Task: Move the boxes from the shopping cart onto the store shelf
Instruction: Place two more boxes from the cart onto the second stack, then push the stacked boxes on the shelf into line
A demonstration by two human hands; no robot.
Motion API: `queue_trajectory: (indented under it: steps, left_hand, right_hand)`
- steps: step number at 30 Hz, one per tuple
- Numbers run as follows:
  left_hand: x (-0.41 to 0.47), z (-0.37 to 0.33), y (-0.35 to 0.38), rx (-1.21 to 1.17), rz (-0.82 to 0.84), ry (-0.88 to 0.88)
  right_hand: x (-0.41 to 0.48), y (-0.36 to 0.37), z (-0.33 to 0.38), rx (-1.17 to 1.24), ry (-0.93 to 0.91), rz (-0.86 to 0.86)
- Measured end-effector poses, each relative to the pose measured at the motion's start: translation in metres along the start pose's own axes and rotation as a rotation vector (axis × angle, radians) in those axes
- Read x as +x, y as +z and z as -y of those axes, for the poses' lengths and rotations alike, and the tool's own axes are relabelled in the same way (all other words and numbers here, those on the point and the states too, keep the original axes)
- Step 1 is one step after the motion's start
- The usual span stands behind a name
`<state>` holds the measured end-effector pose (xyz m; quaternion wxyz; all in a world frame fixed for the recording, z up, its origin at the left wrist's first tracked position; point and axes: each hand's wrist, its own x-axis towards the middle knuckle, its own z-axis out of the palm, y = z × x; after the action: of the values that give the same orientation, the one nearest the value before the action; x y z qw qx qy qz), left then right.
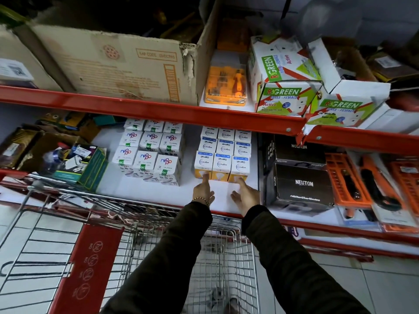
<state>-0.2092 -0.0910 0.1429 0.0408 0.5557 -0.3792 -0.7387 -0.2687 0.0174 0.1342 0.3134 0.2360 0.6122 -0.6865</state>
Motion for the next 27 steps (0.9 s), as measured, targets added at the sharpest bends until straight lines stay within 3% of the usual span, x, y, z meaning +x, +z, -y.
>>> queue_trajectory:
  steps: [8, 14, 16, 19, 24, 27]
  left_hand:
    - [-0.002, -0.02, -0.09, -0.238, -0.129, 0.08]
    - [0.018, -0.056, -0.14, -0.16, -0.228, 0.134]
    - [0.018, -0.068, -0.146, -0.058, -0.194, 0.146]
    - [0.021, -0.081, -0.15, 0.424, -0.196, 0.246]
    - [0.031, -0.092, -0.155, 1.0, -0.231, 0.388]
    - [0.033, -0.095, -0.154, 1.039, -0.2, 0.419]
  right_hand:
    - [-0.039, 0.058, -0.033, -0.033, 0.052, 0.169]
    - [-0.05, 0.124, -0.049, -0.059, 0.076, 0.261]
    - [-0.048, 0.143, -0.052, -0.056, 0.067, 0.264]
    - [-0.04, 0.165, -0.058, -0.085, 0.019, 0.25]
    - [-0.028, 0.184, -0.062, -0.101, -0.032, 0.2]
    - [-0.025, 0.188, -0.062, -0.095, -0.024, 0.182]
